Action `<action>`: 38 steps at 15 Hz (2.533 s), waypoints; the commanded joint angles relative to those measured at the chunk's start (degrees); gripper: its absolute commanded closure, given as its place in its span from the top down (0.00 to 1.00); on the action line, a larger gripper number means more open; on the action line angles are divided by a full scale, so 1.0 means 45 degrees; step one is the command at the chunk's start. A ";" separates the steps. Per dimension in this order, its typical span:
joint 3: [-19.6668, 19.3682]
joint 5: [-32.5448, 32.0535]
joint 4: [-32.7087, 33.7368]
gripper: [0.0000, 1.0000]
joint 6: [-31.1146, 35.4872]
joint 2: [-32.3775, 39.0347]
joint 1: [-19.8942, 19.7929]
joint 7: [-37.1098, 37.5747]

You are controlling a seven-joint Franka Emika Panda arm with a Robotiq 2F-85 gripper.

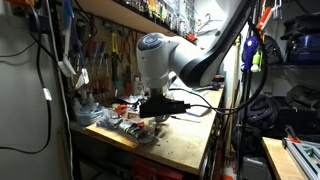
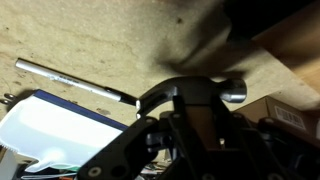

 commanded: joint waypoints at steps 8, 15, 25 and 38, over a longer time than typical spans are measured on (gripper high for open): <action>-0.0368 0.2573 -0.1691 0.08 0.1288 -0.2449 -0.0839 -0.3358; -0.0650 0.8379 -0.2828 0.08 0.0757 -0.4075 -0.1240 -1.0344; -0.1550 1.3933 -0.1627 0.08 -0.3642 -0.4647 -0.1883 -1.8580; -0.1959 1.7184 0.0940 0.08 -0.6593 -0.1090 -0.2378 -2.0216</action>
